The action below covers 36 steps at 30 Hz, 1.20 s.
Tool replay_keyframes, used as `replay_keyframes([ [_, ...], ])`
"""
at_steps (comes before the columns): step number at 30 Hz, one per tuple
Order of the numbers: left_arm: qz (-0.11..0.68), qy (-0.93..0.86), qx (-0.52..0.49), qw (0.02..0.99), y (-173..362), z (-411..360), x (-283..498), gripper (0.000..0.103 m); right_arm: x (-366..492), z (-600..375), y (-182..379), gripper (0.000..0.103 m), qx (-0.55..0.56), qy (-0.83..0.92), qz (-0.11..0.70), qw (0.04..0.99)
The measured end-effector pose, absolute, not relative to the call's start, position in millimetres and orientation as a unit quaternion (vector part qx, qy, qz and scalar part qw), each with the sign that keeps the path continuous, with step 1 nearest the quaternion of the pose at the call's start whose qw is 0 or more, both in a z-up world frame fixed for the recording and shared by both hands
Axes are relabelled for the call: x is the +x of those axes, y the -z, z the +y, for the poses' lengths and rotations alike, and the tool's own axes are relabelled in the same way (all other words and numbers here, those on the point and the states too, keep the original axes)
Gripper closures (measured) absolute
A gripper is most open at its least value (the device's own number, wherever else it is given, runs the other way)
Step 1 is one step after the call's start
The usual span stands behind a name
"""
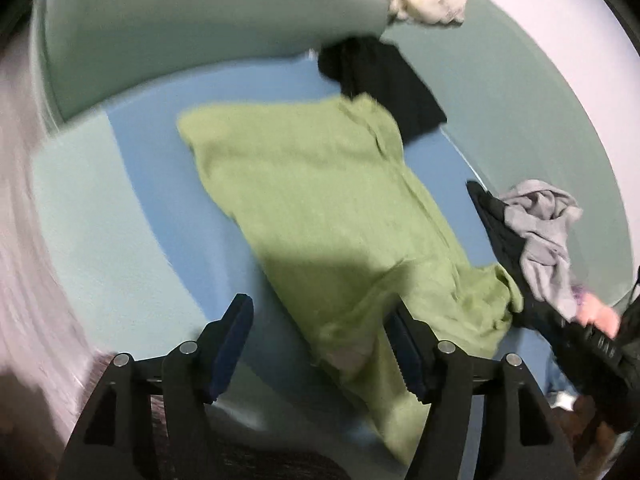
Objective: Fold clothes
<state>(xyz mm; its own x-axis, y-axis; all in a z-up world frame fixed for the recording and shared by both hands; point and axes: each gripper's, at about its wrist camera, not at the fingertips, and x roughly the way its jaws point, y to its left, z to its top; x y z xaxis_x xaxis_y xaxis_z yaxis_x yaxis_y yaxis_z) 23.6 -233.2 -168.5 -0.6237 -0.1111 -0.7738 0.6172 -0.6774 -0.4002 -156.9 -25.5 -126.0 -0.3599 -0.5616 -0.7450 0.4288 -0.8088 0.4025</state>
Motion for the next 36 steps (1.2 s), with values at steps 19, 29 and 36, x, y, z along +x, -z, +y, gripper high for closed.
replay_keyframes([
  [19, 0.213, 0.824, 0.509, 0.131, 214, -186, -36, 0.051, -216, -136, 199, 0.103, 0.505, 0.824, 0.091, 0.24],
  [29, 0.216, 0.84, 0.481, 0.125, 210, -194, -33, 0.047, -197, -47, 141, 0.053, 0.447, 0.854, -0.051, 0.262],
  [36, 0.186, 0.898, 0.39, 0.086, 157, -200, -3, 0.033, -97, 9, 176, 0.041, 0.545, 0.783, -0.075, 0.291],
])
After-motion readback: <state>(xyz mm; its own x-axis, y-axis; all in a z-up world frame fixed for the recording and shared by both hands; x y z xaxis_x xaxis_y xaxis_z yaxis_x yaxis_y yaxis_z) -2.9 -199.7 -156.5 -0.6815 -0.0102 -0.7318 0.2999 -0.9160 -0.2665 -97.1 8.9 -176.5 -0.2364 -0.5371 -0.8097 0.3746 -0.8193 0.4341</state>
